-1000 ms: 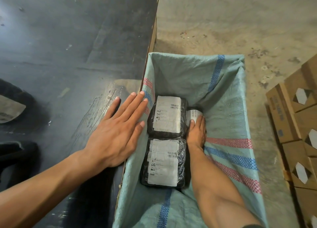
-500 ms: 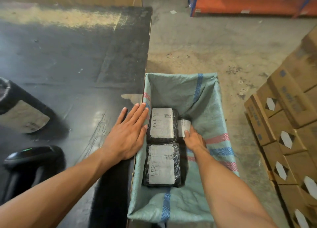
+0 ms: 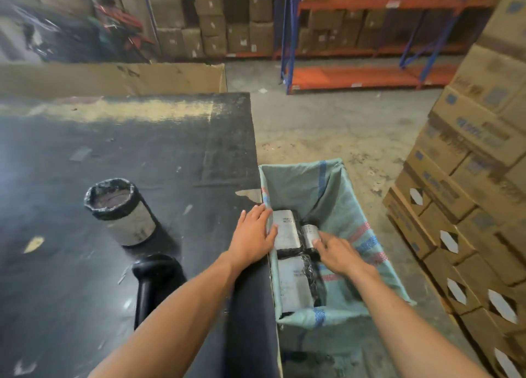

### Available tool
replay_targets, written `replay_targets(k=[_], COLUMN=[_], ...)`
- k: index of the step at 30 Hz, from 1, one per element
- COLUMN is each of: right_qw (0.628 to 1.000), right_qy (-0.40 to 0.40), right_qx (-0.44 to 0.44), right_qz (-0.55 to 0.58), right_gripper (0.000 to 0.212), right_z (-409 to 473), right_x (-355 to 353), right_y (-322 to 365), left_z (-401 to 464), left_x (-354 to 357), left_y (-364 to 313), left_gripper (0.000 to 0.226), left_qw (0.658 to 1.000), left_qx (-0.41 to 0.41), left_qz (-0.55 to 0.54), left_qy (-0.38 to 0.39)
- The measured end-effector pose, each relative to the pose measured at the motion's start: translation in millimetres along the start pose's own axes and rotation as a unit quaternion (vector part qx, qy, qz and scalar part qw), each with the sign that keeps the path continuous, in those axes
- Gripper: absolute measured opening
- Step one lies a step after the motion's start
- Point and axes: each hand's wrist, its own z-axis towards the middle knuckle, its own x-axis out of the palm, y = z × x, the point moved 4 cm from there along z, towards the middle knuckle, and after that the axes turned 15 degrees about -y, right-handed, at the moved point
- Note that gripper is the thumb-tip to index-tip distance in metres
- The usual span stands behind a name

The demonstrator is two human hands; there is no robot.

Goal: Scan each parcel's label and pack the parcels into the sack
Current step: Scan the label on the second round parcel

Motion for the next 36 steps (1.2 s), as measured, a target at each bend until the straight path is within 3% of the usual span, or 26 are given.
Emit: replay_targets(k=[6, 11, 16, 19, 28, 31, 34, 36], right_qw=[0.998, 0.992, 0.988, 0.99, 0.992, 0.983, 0.934, 0.912], right_qy=[-0.055, -0.097, -0.088, -0.055, 0.027, -0.003, -0.014, -0.035], right_qx=[-0.04, -0.085, -0.119, -0.117, -0.027, 0.031, 0.1, 0.129], right_qz=[-0.006, 0.016, 0.05, 0.052, 0.124, 0.182, 0.343, 0.388], right_gripper=[0.046, 0.043, 0.04, 0.048, 0.088, 0.075, 0.058, 0.054], right_z=[-36, -63, -93, -111, -166, -173, -180, -182], right_x=[-54, -79, -71, -52, 30, 54, 70, 75], right_y=[67, 152, 228, 264, 333, 340, 343, 343], left_z=[-5, -5, -16, -28, -63, -66, -68, -70], left_x=[-91, -186, -255, -275, -247, -242, -240, -241], left_y=[-1, 29, 91, 128, 175, 179, 186, 193], left_gripper=[0.026, 0.024, 0.028, 0.031, 0.057, 0.062, 0.058, 0.056], left_qw=[0.992, 0.98, 0.968, 0.971, 0.953, 0.949, 0.952, 0.959], left_qx=[0.01, 0.099, 0.138, 0.13, 0.199, 0.191, 0.175, 0.161], left_qz=[-0.087, -0.018, 0.071, 0.089, 0.23, 0.251, 0.252, 0.232], left_qy=[-0.093, -0.173, -0.195, -0.18, 0.002, 0.004, 0.014, 0.007])
